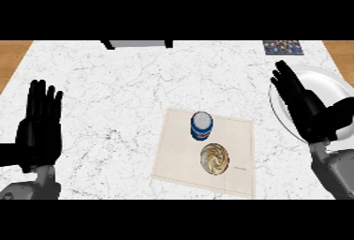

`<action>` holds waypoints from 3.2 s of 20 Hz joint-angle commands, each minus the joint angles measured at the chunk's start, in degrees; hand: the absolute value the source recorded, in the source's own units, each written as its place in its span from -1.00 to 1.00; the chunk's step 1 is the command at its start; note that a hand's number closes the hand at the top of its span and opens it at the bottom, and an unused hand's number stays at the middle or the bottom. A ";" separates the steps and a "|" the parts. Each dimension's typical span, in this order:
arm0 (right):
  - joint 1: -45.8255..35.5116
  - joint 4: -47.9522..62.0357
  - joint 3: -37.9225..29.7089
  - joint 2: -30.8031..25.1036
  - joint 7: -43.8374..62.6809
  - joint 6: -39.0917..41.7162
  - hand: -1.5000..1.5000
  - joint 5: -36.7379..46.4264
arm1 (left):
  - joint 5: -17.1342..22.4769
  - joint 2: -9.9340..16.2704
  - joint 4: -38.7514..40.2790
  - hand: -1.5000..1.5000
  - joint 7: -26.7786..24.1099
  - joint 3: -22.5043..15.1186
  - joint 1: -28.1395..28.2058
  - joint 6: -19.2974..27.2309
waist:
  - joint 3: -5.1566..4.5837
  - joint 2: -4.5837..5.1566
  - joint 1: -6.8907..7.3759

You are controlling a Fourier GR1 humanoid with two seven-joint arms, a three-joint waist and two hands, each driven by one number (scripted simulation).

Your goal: Pick the cupcake from the placemat and place it in the plate

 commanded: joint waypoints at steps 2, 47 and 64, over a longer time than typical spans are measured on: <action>-0.67 -2.54 6.99 7.46 2.78 -2.05 1.00 2.50 | -3.65 5.07 0.50 0.00 3.40 -3.06 1.84 -3.33 | -1.89 -1.10 0.92; 10.41 -22.83 26.63 13.66 56.73 10.02 -1.00 69.17 | -9.05 7.84 15.52 0.00 -1.81 -1.60 1.90 -22.48 | -1.92 -1.16 0.43; 6.32 -3.65 16.74 24.28 48.98 18.10 -1.00 74.33 | -15.64 1.70 14.32 0.00 0.31 -0.20 0.89 -22.04 | -1.89 -1.14 0.55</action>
